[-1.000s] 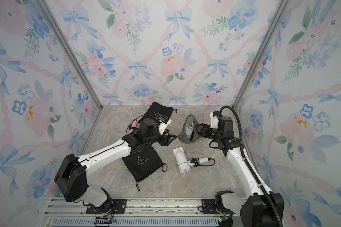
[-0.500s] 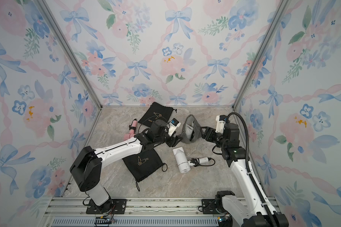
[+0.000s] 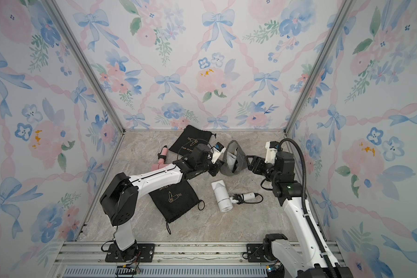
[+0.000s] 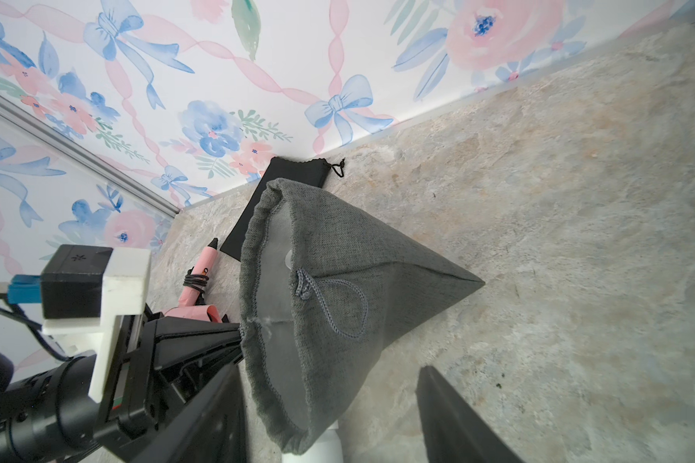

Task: Pack away hair dryers
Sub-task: Pull the drawstrings on both sides of the drawstring bag.

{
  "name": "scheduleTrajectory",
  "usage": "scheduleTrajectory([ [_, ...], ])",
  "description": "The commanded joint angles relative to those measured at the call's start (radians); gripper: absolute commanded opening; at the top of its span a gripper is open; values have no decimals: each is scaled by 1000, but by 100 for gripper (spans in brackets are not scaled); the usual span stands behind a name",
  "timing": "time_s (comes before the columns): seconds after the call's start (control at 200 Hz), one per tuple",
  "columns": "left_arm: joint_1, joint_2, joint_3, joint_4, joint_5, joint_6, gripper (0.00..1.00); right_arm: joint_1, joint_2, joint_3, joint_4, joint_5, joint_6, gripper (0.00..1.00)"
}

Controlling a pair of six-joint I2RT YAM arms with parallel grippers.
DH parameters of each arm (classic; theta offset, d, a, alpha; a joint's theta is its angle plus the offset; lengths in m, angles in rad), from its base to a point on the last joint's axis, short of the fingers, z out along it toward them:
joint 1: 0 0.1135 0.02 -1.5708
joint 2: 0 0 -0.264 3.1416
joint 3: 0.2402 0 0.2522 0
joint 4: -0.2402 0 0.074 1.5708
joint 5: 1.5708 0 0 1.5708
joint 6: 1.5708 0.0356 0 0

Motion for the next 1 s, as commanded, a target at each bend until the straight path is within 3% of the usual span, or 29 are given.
scheduleTrajectory([
  [0.0, -6, -11, 14, 9, -16, 1, 0, -9, 5, -19, -42, 13, -40, 72],
  [0.25, 10, -64, -13, 7, -59, 6, 0, -9, 12, -69, -22, 14, -63, 72],
  [0.355, 26, -78, -26, 7, -56, 3, 0, -9, 34, -69, -5, 4, -13, 71],
  [0.45, 29, -82, -31, 8, -50, 2, 0, -7, 57, -74, 53, -51, 108, 70],
  [0.685, 30, -80, -28, 8, -38, -9, 0, -7, 70, -151, 218, -7, 543, 72],
  [0.995, 22, -87, -25, 9, -31, -17, 0, -5, 109, -176, 333, 3, 901, 72],
])
